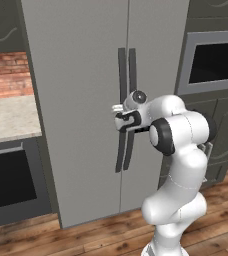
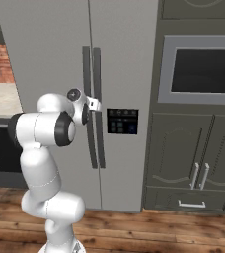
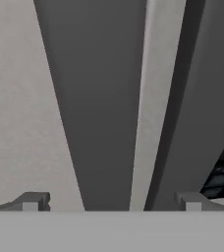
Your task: Retrieve the steak from the fridge and place it on the saucepan with marinade on the stove.
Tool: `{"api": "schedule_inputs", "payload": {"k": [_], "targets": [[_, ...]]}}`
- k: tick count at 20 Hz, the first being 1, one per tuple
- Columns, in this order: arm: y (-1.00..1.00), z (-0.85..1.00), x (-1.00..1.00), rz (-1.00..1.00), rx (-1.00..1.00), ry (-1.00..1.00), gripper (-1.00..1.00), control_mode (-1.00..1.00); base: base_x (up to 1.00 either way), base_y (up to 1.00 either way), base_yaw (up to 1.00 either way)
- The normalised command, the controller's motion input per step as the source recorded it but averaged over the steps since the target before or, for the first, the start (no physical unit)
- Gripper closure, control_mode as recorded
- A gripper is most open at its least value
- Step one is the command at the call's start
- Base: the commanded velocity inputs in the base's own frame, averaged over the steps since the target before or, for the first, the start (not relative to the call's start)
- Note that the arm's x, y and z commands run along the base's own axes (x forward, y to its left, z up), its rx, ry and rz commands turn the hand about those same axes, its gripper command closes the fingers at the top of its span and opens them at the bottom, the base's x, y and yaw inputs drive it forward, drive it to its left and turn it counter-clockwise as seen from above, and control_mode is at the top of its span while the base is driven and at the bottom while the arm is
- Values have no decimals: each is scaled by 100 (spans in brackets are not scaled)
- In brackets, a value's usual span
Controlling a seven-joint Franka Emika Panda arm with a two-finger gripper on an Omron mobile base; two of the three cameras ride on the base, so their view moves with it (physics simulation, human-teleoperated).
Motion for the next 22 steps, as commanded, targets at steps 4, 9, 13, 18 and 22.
{"api": "schedule_inputs", "payload": {"k": [4,9,13,18,22], "targets": [[0,-3,0,4,0,-16,-100,-100,0,0,0],[0,-2,6,0,0,-8,-100,-100,0,0,0],[0,-19,39,0,0,-9,-100,-100,0,0,0],[0,-24,45,0,0,-9,-100,-100,0,0,0],[1,-28,56,0,0,-8,-100,-100,0,0,0]]}}
